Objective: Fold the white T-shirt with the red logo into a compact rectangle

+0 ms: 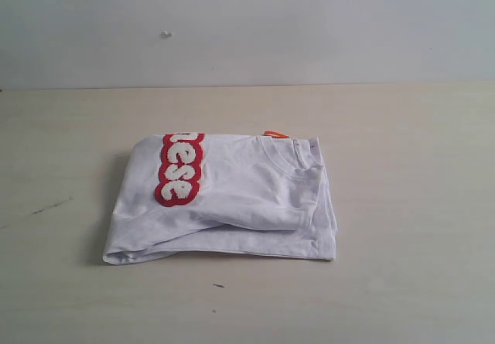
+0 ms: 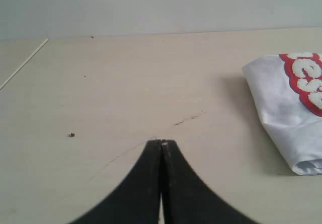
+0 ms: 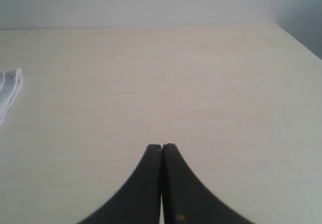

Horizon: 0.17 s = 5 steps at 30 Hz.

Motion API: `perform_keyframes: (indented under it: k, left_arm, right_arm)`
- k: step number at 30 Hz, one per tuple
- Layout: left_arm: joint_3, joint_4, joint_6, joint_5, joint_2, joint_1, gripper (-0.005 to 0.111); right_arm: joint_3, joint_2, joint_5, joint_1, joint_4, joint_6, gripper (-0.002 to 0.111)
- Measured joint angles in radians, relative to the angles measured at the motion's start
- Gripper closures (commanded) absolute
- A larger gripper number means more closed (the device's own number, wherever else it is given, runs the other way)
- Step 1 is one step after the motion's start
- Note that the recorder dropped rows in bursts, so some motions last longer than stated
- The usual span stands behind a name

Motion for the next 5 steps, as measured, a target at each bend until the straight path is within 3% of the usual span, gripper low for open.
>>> perform_keyframes:
  k: [5]
  left_arm:
    - [0.000,0.000,0.000,0.000,0.000,0.000,0.106]
  right_arm:
    - [0.000,0.000,0.000,0.000,0.000,0.000,0.108]
